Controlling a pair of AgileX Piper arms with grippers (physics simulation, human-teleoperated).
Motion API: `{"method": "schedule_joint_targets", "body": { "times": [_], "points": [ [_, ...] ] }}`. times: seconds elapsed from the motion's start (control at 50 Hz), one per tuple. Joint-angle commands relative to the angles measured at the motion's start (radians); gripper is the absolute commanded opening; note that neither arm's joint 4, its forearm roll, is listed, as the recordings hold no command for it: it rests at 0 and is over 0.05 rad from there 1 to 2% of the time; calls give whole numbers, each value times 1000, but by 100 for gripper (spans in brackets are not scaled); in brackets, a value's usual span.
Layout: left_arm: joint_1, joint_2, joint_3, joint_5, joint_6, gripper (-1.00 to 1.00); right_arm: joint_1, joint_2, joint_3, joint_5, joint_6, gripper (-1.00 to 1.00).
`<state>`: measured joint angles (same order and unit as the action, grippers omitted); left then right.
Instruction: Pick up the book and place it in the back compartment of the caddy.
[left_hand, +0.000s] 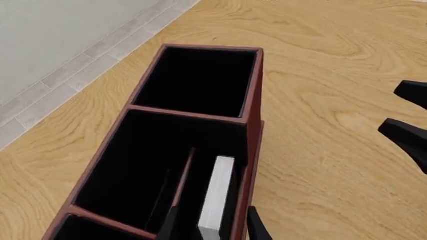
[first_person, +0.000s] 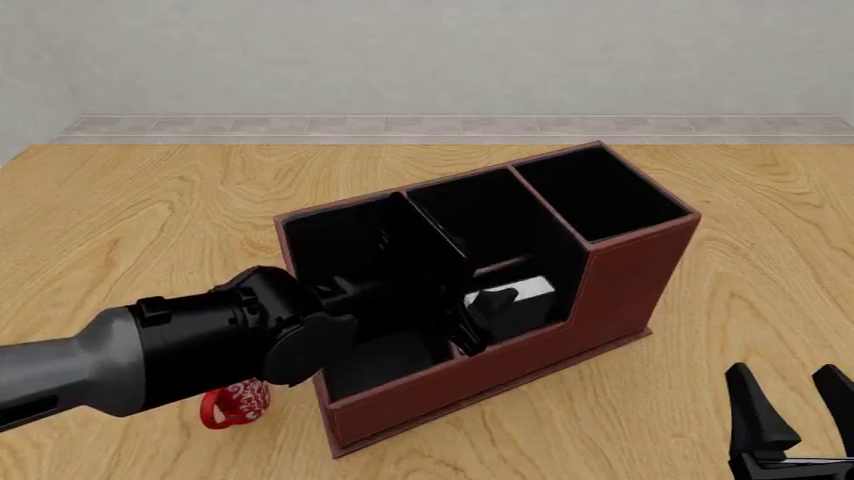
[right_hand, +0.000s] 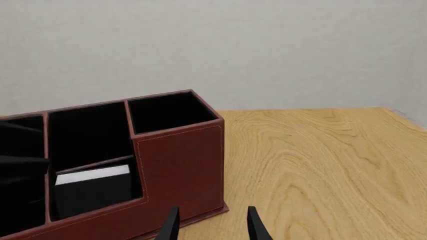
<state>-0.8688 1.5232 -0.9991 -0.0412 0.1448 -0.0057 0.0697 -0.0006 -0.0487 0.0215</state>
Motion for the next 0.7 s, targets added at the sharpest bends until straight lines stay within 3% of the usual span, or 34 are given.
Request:
{"method": "schedule_joint_targets", "body": {
  "times": [0.02, 0.46, 0.7],
  "points": [
    [-2, -7, 7, -6, 3, 100, 0, 0, 0, 0, 0, 100],
    [-6, -62, 46, -24, 5, 100, 0, 0, 0, 0, 0, 100],
    [34, -175, 127, -81, -2, 100, 0, 0, 0, 0, 0, 100]
  ]
}}
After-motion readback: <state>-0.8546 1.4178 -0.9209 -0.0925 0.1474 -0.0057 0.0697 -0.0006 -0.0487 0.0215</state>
